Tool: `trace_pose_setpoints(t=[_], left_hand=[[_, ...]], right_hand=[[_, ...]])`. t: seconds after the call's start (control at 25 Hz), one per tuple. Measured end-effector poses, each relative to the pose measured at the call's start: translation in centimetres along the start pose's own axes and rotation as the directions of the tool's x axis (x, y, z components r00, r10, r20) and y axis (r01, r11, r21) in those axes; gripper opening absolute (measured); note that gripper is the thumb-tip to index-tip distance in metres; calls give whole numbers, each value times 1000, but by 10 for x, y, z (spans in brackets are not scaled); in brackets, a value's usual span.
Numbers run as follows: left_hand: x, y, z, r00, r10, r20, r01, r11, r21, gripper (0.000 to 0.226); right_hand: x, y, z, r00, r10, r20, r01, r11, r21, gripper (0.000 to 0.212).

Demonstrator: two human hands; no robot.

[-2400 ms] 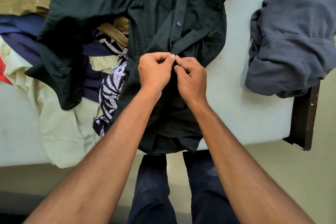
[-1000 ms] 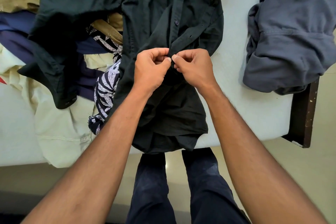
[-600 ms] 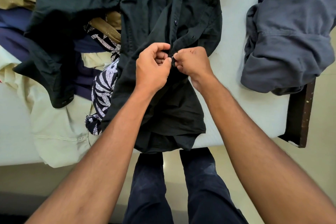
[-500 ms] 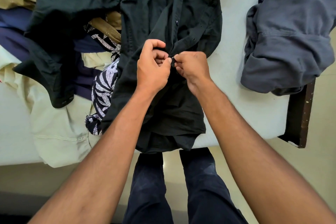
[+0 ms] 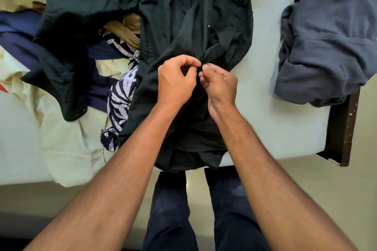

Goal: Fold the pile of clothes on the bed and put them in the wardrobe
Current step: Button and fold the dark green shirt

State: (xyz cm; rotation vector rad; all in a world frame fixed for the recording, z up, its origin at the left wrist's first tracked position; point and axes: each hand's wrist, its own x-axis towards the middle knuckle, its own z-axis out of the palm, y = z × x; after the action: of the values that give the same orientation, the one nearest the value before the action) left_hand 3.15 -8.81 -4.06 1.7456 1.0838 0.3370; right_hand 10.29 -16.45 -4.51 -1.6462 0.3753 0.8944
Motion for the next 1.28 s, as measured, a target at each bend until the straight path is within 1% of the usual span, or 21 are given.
trace_pose_setpoints(t=[0.16, 0.24, 0.32, 0.4, 0.48, 0.6, 0.68, 0.76, 0.84, 0.88, 0.92, 1.0, 1.08, 1.16, 1.2, 1.24, 1.28], left_hand=[[-1, 0, -2, 999, -33, 1, 33, 999, -24, 13], [-2, 1, -3, 998, -57, 1, 57, 997, -49, 9], [-1, -1, -4, 999, -39, 19, 40, 999, -37, 7], [2, -3, -5, 998, -10, 57, 10, 1000, -1, 5], [6, -6, -7, 993, -1, 114, -4, 999, 45, 3], [12, -11, -9, 975, 32, 221, -62, 990, 127, 3], [14, -13, -12, 965, 47, 256, -84, 987, 136, 4], [16, -14, -14, 959, 71, 273, -106, 988, 114, 6], [17, -15, -16, 952, 90, 294, -124, 988, 96, 6], [18, -16, -18, 949, 101, 299, -133, 987, 88, 5], [19, -16, -18, 949, 105, 296, -131, 989, 71, 4], [21, -18, -19, 956, 80, 284, -87, 996, 12, 3], [24, -20, -21, 954, 11, 300, 15, 996, -86, 5], [26, -19, -24, 938, -93, 334, 169, 963, -208, 8], [27, -18, -25, 931, -137, 337, 221, 949, -225, 10], [29, -16, -25, 931, -165, 326, 243, 945, -217, 11], [30, -15, -26, 937, -176, 301, 245, 947, -206, 11]], right_hand=[[0, 4, 5, 995, -94, -40, 89, 989, -121, 12], [-1, 4, 7, 991, -129, -32, 122, 980, -159, 13], [-2, 3, 7, 990, -137, -34, 129, 975, -180, 18], [-2, 3, 6, 996, -86, -34, 80, 985, -150, 22], [-2, 1, 4, 1000, 14, -10, -15, 998, -60, 22], [1, -5, -2, 986, 152, 66, -157, 985, 77, 11], [3, -7, -9, 978, 155, 141, -166, 983, 74, 8], [4, -11, -13, 973, 111, 200, -121, 992, 35, 7], [2, -15, -12, 972, 98, 214, -98, 995, -8, 7], [2, -17, -10, 971, 125, 205, -128, 992, -1, 9], [2, -19, -8, 964, 182, 195, -193, 981, 37, 12], [1, -23, -4, 924, 320, 210, -357, 918, 171, 14], [-4, -22, 0, 884, 398, 245, -458, 841, 289, 13], [-10, -16, 5, 876, 406, 261, -479, 799, 363, 11], [-12, -14, 6, 880, 398, 260, -473, 791, 388, 9], [-12, -12, 8, 893, 378, 245, -448, 801, 397, 8], [-11, -11, 9, 914, 343, 215, -402, 834, 377, 7]])
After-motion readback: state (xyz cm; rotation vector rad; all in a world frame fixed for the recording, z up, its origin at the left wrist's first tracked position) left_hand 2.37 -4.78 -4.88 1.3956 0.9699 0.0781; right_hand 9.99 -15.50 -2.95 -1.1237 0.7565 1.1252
